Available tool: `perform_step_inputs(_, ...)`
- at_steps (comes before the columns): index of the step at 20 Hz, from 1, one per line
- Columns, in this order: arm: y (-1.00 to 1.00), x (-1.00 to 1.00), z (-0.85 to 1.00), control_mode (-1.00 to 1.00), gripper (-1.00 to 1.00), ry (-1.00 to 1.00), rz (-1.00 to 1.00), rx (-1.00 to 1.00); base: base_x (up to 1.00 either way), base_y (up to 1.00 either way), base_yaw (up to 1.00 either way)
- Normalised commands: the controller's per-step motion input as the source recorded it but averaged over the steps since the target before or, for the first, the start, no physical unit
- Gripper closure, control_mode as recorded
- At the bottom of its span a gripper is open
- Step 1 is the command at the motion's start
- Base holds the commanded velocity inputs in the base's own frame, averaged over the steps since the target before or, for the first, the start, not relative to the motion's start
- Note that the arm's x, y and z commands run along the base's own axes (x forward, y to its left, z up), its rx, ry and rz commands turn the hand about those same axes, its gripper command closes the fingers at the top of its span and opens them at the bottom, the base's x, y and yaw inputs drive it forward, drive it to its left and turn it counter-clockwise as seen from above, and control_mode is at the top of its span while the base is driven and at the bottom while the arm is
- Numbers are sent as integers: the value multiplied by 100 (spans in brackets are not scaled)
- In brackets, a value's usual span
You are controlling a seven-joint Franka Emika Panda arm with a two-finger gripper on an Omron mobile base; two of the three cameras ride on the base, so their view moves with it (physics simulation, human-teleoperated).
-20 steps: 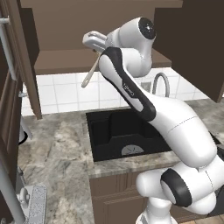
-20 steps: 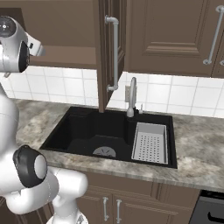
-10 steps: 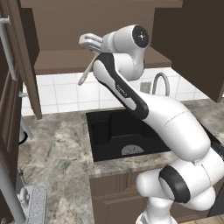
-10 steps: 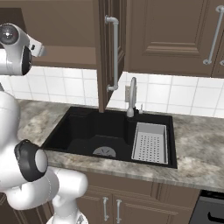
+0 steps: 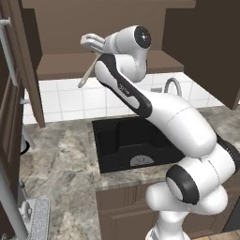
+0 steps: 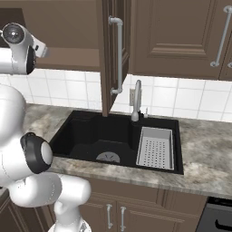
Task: Pick up the dish brush and dish brush from the sink, and place them back in the cabinet, and close the cabinet doors.
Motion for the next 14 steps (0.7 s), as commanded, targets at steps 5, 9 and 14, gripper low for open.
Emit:
perform_step_inputs(5,14,18,8,-100,100,4,-5,4,0,0,0)
perform_step_inputs(9,11,20,9,-100,100,1,-6,3,0,0,0)
perform_step_inputs(14,8,13,1,-100,100,0,-4,4,0,0,0)
